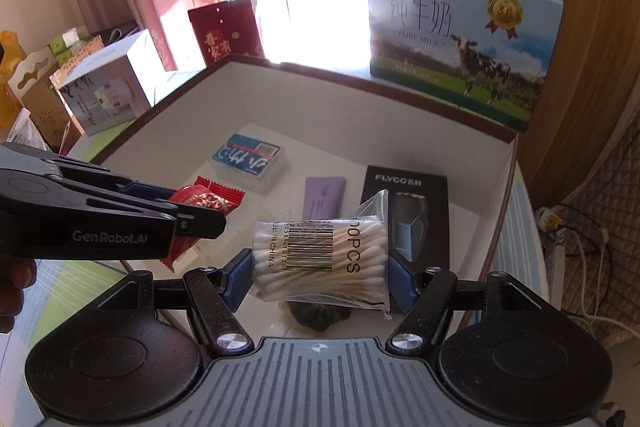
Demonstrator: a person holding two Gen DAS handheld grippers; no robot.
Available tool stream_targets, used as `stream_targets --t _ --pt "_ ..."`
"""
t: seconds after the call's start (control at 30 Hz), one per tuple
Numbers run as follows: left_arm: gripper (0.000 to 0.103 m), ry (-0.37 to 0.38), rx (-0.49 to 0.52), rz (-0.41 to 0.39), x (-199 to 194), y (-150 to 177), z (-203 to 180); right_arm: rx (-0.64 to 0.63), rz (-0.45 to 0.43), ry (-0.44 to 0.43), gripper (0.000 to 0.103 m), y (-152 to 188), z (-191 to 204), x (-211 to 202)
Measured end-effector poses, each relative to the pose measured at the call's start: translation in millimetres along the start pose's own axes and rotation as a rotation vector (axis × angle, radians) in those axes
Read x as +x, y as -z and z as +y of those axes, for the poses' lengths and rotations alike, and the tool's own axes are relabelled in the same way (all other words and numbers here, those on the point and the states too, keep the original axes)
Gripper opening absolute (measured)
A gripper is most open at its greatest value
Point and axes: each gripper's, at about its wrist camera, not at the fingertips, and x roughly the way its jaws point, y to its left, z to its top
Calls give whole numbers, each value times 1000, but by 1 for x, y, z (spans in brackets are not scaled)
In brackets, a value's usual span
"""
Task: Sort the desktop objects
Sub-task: 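Carry the red candy packet and cotton swab bag over the brown box with both tools, then open both tools to drop the candy packet and swab bag into the box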
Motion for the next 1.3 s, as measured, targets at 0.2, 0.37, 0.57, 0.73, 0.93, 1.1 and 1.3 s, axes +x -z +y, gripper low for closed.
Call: stream_targets --t 0.2,0.37,0.57,0.73,0.93,1.1,1.3 --pt "27 -5 -9 36 16 -1 1 2 10 0 66 -1 -4 4" --pt "27 0 -19 68 27 0 3 6 19 -1 66 -1 -6 7" --pt "29 -1 -23 79 30 0 6 9 29 -7 66 0 -5 11" --pt "34 -5 -34 72 27 -2 10 3 36 -16 66 1 -1 13" --pt "39 -35 -41 57 20 -5 17 -8 43 -30 66 1 6 16" --pt "43 -54 -52 45 13 -6 25 -20 47 -40 66 0 13 20" --pt "48 -87 -58 26 5 -8 31 -27 13 -60 67 -6 22 27"
